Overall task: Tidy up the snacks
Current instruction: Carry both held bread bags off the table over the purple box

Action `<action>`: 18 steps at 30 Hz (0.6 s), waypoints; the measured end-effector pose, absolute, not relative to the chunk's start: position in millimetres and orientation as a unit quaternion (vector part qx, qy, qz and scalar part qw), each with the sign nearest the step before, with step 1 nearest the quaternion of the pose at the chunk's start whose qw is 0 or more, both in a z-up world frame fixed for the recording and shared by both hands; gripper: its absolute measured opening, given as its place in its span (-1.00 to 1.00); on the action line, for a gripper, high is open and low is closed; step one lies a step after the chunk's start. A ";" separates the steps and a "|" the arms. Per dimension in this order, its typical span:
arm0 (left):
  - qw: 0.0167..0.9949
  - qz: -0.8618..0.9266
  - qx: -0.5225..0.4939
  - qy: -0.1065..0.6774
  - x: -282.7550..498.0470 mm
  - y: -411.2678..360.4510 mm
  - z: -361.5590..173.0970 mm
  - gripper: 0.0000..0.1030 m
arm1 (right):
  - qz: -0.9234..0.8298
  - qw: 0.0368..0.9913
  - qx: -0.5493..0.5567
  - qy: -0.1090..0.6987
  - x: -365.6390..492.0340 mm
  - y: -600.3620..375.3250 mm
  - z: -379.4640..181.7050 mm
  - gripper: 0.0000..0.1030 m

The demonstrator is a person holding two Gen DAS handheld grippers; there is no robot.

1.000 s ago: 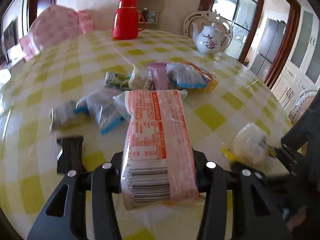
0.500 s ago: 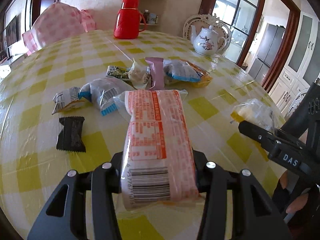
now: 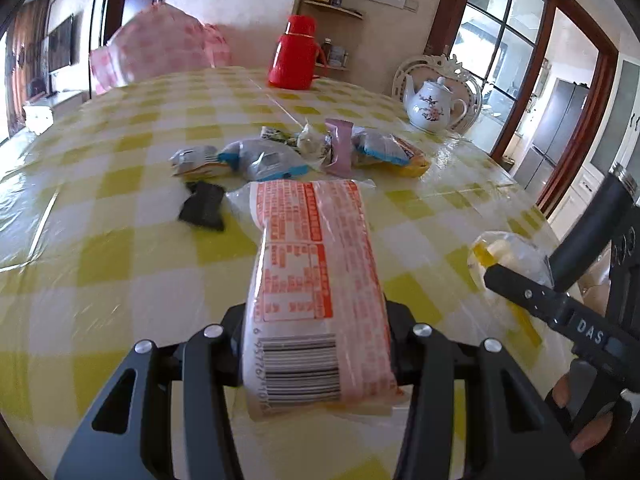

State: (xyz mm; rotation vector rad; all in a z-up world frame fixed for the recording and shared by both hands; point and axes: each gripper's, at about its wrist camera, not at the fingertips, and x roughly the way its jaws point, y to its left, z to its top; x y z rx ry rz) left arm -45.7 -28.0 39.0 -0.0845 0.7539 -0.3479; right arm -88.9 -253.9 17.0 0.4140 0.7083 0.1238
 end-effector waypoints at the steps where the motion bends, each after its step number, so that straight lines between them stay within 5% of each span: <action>1: 0.916 -0.163 -0.035 0.365 -54.3 -25.9 39.0 -0.06 | 0.063 0.915 0.201 0.345 -92.0 -252.0 16.7 0.24; 18: 0.925 -0.090 -0.015 0.368 -135.8 50.1 43.3 -0.06 | 0.132 0.908 0.162 0.362 -126.4 -179.0 17.5 0.24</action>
